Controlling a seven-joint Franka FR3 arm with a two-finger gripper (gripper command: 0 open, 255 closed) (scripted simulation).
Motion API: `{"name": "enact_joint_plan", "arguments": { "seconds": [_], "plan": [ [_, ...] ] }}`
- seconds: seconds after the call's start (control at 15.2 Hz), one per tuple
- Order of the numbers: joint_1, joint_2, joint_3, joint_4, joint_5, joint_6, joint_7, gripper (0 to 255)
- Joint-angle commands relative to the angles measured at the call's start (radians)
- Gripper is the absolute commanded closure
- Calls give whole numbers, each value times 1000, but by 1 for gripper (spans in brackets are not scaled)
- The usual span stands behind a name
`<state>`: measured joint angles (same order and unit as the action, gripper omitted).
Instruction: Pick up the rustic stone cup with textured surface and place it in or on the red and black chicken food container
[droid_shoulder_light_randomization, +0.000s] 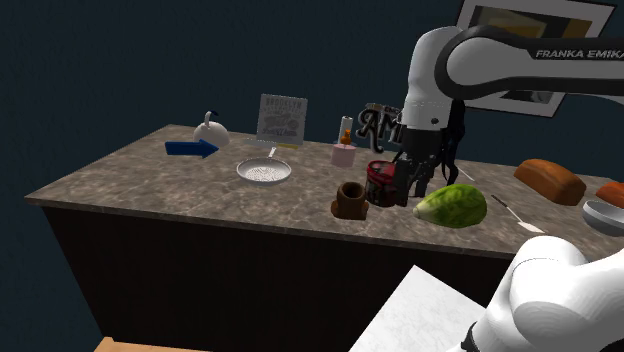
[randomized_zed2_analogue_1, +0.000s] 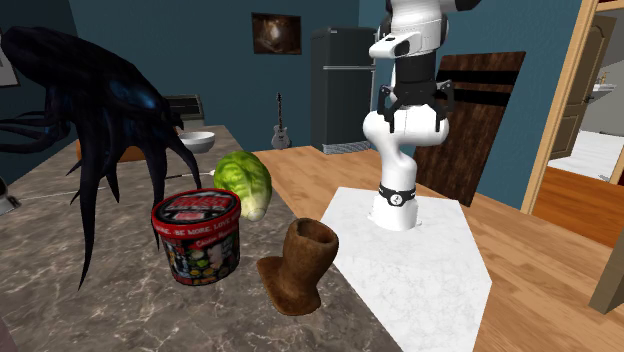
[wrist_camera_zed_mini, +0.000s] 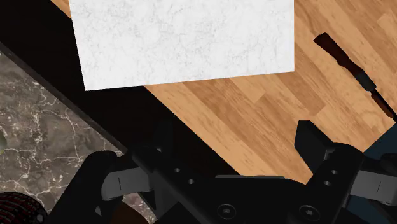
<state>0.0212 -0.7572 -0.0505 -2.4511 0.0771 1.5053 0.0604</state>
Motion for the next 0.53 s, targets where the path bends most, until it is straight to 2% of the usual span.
{"name": "enact_joint_plan", "arguments": {
  "seconds": [0.0,0.46],
  "plan": [
    [0,0,0,0,0,0,0,0],
    [-54,145,-23,-34,-75,264,4,0]
  ]
}}
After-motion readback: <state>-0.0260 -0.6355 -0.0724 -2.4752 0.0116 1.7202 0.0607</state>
